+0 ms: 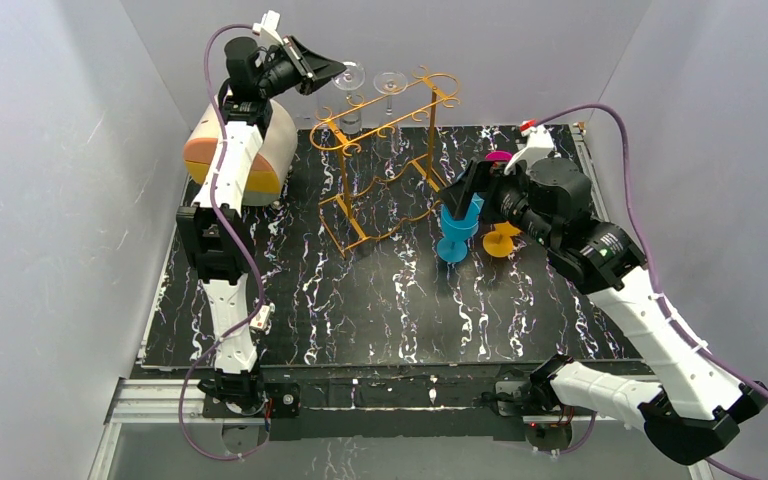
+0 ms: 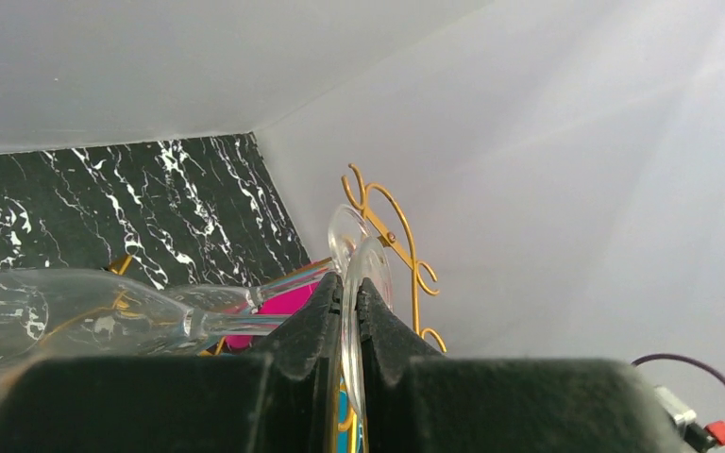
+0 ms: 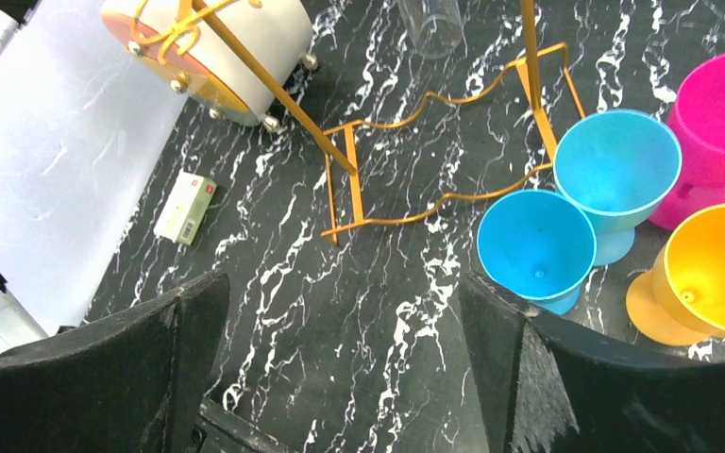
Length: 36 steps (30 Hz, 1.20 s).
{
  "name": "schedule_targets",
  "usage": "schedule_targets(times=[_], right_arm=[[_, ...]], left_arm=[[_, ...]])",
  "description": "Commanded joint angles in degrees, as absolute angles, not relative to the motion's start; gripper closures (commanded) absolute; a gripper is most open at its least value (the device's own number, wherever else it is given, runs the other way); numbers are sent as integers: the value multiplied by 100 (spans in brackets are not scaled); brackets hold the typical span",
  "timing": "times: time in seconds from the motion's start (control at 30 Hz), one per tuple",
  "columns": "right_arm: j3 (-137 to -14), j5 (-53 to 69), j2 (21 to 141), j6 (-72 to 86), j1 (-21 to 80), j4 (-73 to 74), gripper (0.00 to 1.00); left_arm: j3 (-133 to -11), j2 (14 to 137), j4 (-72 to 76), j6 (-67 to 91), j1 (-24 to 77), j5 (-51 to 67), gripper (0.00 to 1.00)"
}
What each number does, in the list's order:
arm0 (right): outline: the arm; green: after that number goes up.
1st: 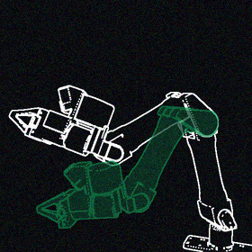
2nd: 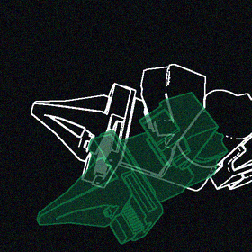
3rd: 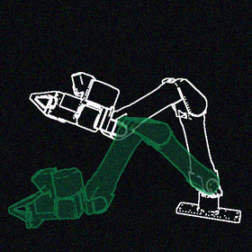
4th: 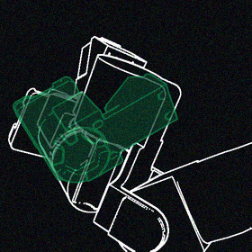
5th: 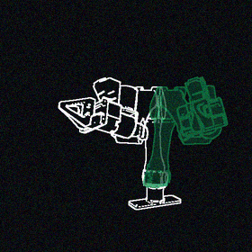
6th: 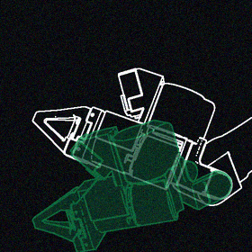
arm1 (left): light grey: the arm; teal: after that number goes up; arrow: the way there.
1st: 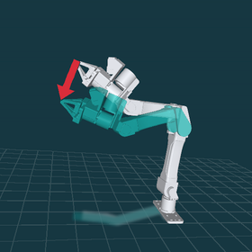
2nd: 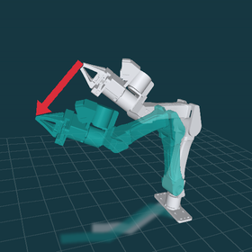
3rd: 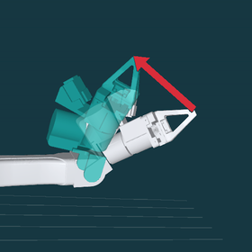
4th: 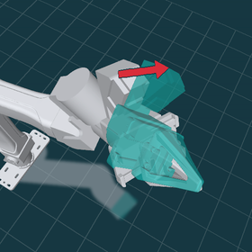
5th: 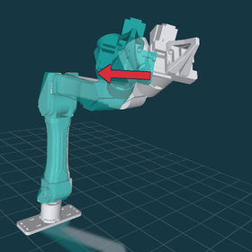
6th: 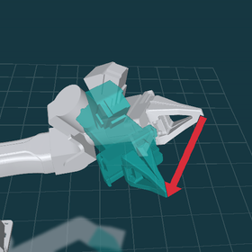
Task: Take the wine glass off the wine glass rack
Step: Pick up the wine glass from the wine rack, then place the wine glass at the center of the board.
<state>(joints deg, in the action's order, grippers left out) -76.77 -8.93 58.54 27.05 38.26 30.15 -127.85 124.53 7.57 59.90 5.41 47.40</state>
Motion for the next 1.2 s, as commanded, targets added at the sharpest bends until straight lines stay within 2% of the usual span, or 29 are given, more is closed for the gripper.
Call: schedule_targets(times=[0.0, 0.13, 0.33, 0.47, 0.67, 0.87, 1.03, 1.17], right_arm=[[-7566, -713, 5896, 2845, 3824, 2796, 1], [-7407, -645, 5881, 2926, 3825, 2669, 1], [-7099, -472, 5812, 3003, 3822, 2201, 1], [-7114, -368, 5981, 2973, 3818, 2219, 1], [-7378, -174, 6383, 2900, 3815, 2573, 1], [-7251, 163, 6265, 3124, 3815, 2476, 1], [-7085, 136, 6003, 3242, 3815, 2493, 1], [-7058, 93, 5880, 3239, 3816, 2562, 1]], left_arm=[[-12849, 12314, 646, 5969, 514, 4466, 100], [-13233, 12132, -454, 5048, 454, 4034, 100], [-12574, 11296, -389, 4625, 197, 3485, 100], [-12902, 11153, -1821, 3757, 26, 2899, 100], [-12063, 10433, -1618, 3774, -222, 3077, 100], [-10818, 9571, -739, 4223, -233, 3232, 100], [-10628, 9113, -991, 3997, -254, 2640, 100], [-10684, 9018, -1115, 3996, -290, 2873, 100]])
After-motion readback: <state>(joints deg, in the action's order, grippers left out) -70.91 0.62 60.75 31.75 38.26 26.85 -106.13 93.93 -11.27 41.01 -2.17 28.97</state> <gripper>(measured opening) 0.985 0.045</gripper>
